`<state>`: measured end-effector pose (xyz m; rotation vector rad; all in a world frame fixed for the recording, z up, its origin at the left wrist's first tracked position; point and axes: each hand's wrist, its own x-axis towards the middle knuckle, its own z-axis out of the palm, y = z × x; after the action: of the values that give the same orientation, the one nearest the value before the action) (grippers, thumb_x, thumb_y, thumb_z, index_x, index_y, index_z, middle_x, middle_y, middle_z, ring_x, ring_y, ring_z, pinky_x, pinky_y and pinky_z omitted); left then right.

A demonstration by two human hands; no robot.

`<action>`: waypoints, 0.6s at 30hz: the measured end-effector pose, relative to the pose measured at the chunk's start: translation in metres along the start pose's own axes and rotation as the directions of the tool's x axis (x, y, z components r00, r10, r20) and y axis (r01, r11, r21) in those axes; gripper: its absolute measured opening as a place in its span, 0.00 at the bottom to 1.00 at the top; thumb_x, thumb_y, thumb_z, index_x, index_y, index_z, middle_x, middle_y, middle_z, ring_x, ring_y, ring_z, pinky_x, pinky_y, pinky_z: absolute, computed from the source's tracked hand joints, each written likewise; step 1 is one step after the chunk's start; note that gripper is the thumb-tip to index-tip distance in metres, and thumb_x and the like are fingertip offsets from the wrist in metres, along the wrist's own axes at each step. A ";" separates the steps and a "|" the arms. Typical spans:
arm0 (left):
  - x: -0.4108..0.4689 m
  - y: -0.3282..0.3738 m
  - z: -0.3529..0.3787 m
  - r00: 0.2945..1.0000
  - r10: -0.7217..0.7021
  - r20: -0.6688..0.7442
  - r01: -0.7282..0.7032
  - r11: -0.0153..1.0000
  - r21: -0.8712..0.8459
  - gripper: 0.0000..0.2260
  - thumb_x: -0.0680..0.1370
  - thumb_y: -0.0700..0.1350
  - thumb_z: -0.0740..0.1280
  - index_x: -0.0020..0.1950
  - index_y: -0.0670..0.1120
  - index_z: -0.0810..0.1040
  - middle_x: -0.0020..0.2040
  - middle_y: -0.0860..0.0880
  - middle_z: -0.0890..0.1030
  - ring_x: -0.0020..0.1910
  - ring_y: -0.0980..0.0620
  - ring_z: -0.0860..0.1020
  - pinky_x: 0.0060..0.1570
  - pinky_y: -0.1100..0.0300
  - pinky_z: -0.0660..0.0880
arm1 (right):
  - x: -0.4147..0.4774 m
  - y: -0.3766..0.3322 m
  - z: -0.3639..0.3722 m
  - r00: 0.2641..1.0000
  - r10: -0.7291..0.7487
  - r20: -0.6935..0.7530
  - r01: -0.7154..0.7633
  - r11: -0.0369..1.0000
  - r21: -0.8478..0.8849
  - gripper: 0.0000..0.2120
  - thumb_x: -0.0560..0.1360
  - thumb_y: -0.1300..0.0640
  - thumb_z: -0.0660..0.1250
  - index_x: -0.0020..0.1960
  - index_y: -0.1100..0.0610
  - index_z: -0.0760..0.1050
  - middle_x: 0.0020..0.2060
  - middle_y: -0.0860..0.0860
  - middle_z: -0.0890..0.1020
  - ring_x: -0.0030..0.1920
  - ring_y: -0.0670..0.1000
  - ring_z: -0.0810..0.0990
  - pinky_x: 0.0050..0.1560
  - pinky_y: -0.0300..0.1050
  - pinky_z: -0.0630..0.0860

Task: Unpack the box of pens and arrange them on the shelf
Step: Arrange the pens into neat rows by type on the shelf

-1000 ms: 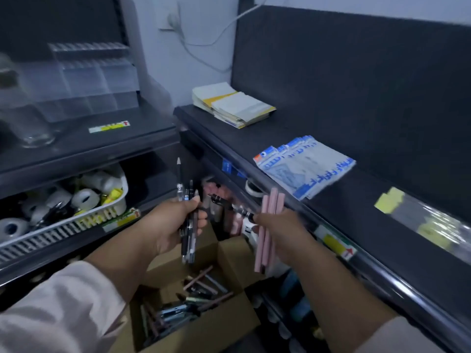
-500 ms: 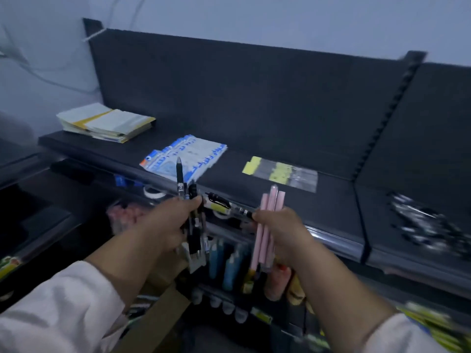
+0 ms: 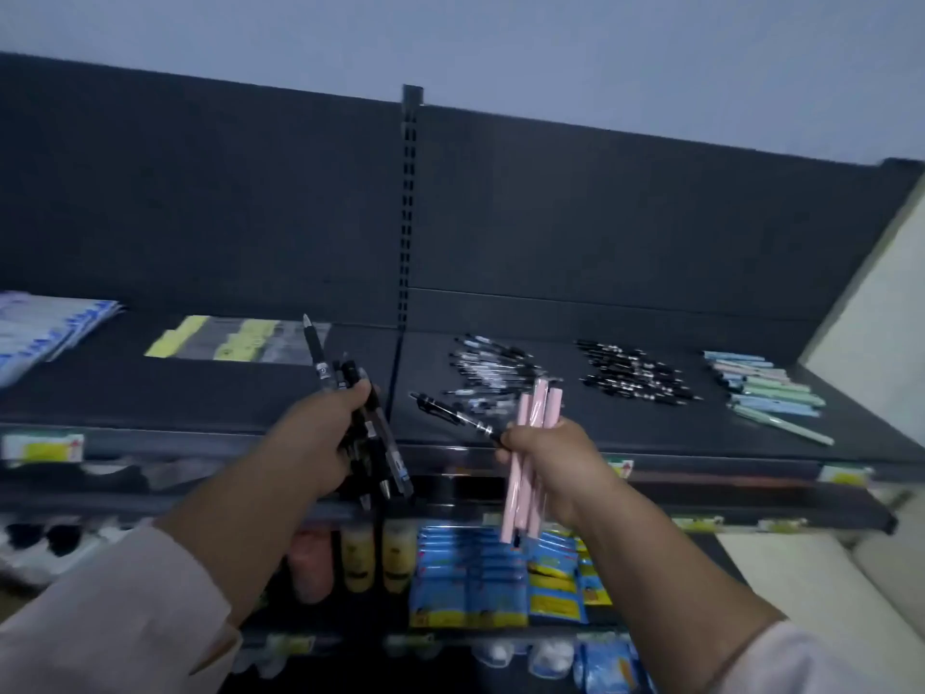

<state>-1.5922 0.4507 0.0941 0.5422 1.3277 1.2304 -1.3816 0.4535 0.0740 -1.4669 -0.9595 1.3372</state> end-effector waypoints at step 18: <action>0.098 -0.009 0.177 0.978 -0.106 0.179 0.100 0.994 0.040 0.06 0.79 0.43 0.64 0.45 0.43 0.77 0.40 0.45 0.81 0.41 0.46 0.80 0.47 0.46 0.79 | 0.116 -0.047 -0.182 0.912 -0.055 -0.406 -0.125 0.907 -0.403 0.08 0.72 0.66 0.66 0.50 0.64 0.70 0.35 0.57 0.71 0.33 0.53 0.69 0.30 0.41 0.63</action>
<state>-1.4471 0.5921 0.0881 0.5859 1.2077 1.0521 -1.1864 0.5561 0.0867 -2.0062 -0.9775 0.8114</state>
